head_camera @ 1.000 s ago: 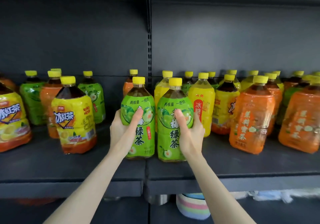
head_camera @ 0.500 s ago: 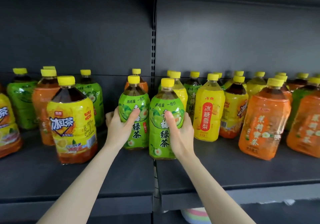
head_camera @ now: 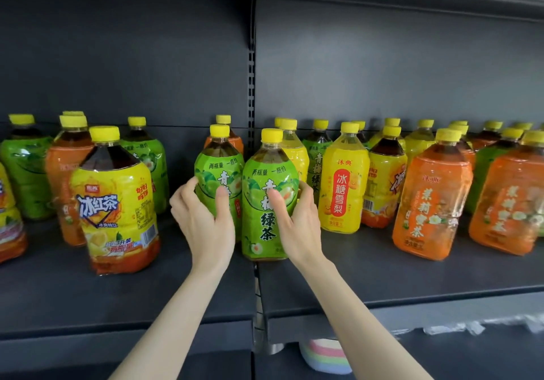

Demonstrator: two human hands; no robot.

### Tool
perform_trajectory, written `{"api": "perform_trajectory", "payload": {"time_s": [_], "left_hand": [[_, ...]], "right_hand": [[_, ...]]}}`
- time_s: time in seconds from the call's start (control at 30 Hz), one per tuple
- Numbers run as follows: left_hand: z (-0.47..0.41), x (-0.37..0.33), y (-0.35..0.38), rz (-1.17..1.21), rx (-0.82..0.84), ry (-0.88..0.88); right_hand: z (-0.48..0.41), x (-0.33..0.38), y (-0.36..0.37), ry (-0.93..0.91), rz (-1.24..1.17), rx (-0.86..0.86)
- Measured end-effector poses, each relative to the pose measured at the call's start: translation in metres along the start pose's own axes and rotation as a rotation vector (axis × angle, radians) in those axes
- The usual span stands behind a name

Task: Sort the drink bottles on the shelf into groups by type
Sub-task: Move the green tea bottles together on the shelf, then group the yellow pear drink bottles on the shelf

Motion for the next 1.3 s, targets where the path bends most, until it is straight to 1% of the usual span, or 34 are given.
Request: {"api": "perform_trajectory", "payload": {"time_s": [0.03, 0.07, 0.2, 0.27, 0.37, 0.47, 0.6, 0.7, 0.77, 0.83, 0.9, 0.97, 1.1, 1.17, 1.3], "left_hand": [[0.002, -0.007, 0.001, 0.032, -0.029, 0.06], [0.004, -0.015, 0.003, 0.066, -0.024, 0.108], [0.0, -0.035, 0.02, 0.123, 0.073, 0.238], [-0.004, -0.041, 0.03, 0.121, 0.108, 0.277], [-0.005, -0.044, 0.045, 0.061, 0.125, 0.281], [-0.001, -0.041, 0.053, -0.038, 0.083, 0.335], [-0.001, -0.037, 0.06, -0.114, 0.022, 0.387], [0.0, -0.034, 0.065, -0.153, -0.007, 0.399], [0.001, -0.033, 0.067, -0.16, -0.015, 0.397], [0.001, -0.031, 0.068, -0.154, -0.019, 0.394], [0.001, -0.029, 0.067, -0.143, -0.02, 0.39], [0.0, -0.027, 0.067, -0.132, -0.016, 0.385], [-0.004, -0.024, 0.065, -0.119, 0.002, 0.39], [-0.006, -0.023, 0.063, -0.121, 0.011, 0.395], [-0.009, -0.019, 0.059, -0.127, 0.03, 0.4]], "right_hand": [[0.001, -0.002, -0.001, -0.008, -0.007, 0.018], [0.0, -0.005, -0.004, -0.016, -0.022, 0.044], [-0.009, -0.011, -0.023, -0.032, -0.085, 0.13], [-0.015, -0.012, -0.038, -0.067, -0.09, 0.09], [-0.031, -0.016, -0.058, -0.075, -0.084, 0.012], [-0.051, -0.025, -0.07, -0.102, -0.01, -0.059], [-0.066, -0.028, -0.079, -0.178, 0.053, -0.156], [-0.074, -0.025, -0.083, -0.254, 0.096, -0.273], [-0.082, -0.023, -0.085, -0.261, 0.123, -0.322], [-0.092, -0.02, -0.088, -0.224, 0.132, -0.309], [-0.101, -0.02, -0.09, -0.165, 0.142, -0.252], [-0.105, -0.024, -0.09, -0.133, 0.196, -0.222], [-0.108, -0.027, -0.093, -0.118, 0.279, -0.251], [-0.109, -0.025, -0.096, -0.097, 0.273, -0.257], [-0.101, -0.021, -0.099, -0.145, 0.205, -0.258]]}}
Point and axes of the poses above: each hand's wrist, its own z-axis away from the middle knuckle, its own y-axis out of the palm, x = y × z, the point moved 1 cm from there along -z, towards the middle knuckle, and after that the axes turned 15 degrees about y, right-handed, at the moved point
